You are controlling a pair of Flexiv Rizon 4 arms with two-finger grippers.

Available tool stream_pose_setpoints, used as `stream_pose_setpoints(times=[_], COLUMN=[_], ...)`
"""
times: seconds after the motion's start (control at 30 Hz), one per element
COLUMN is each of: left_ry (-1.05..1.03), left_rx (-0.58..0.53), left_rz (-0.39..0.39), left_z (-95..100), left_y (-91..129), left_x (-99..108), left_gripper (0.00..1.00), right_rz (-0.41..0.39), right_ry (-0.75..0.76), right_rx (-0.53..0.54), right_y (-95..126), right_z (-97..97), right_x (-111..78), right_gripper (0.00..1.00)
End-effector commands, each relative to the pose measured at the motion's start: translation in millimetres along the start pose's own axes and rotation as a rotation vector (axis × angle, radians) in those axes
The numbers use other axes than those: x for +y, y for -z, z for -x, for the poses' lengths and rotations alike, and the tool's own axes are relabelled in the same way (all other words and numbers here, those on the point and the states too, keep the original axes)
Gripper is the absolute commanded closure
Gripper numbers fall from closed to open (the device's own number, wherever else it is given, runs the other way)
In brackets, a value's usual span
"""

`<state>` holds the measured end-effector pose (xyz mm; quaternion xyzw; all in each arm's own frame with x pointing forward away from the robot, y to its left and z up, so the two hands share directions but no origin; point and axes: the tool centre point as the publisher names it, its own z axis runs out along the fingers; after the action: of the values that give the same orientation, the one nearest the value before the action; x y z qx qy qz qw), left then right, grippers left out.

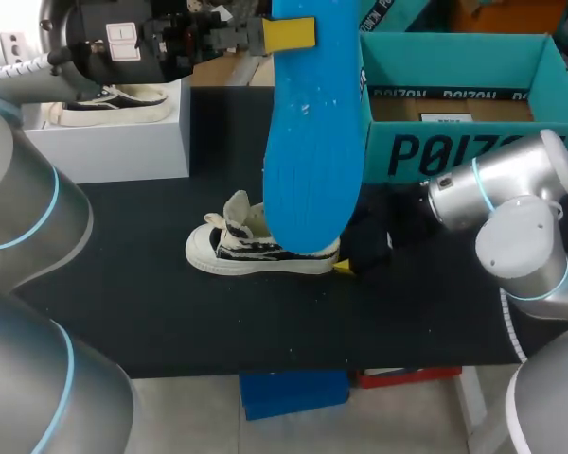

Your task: Take the shoe out of the shoebox, open the shoe tongue, remove and reinsert the insole, then place the shoe into the shoebox

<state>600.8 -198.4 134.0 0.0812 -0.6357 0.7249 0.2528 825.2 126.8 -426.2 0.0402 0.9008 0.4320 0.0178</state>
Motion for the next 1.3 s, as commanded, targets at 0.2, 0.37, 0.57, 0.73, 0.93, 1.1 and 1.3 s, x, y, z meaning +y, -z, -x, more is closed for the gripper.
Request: stream_pose_setpoints(times=[0.2,0.37,0.57,0.73,0.93,1.1,1.3], left_ry=[0.002,0.002,0.002,0.002,0.002,0.002,0.002], left_rx=[-0.002,-0.002,-0.002,-0.002,-0.002,-0.002,-0.002], left_rz=[0.003,0.003,0.003,0.003,0.003,0.003,0.003], left_z=[0.5,0.5,0.5,0.5,0.5,0.5,0.5], left_y=[-1.4,-1.4,-1.4,-1.4,-1.4,-1.4,-1.4], left_x=[-0.5,-0.5,-0.5,-0.5,-0.5,-0.5,-0.5], left_gripper=[1.00,1.00,1.00,1.00,1.00,1.00,1.00], right_rz=[-0.532,-0.716,-0.824,-0.859,-0.880,-0.901,-0.912], right_ry=[0.065,0.105,0.125,0.136,0.155,0.162,0.172], right_rx=[0.014,0.045,0.045,0.040,0.030,0.011,0.014], right_y=[25.9,24.0,16.4,7.3,-5.1,-14.0,-26.0], right_z=[7.5,13.2,20.5,22.9,27.5,32.5,35.1], right_x=[32.6,50.3,60.6,69.5,80.8,85.6,93.2], right_gripper=[0.00,0.00,0.00,0.00,0.00,0.00,0.00])
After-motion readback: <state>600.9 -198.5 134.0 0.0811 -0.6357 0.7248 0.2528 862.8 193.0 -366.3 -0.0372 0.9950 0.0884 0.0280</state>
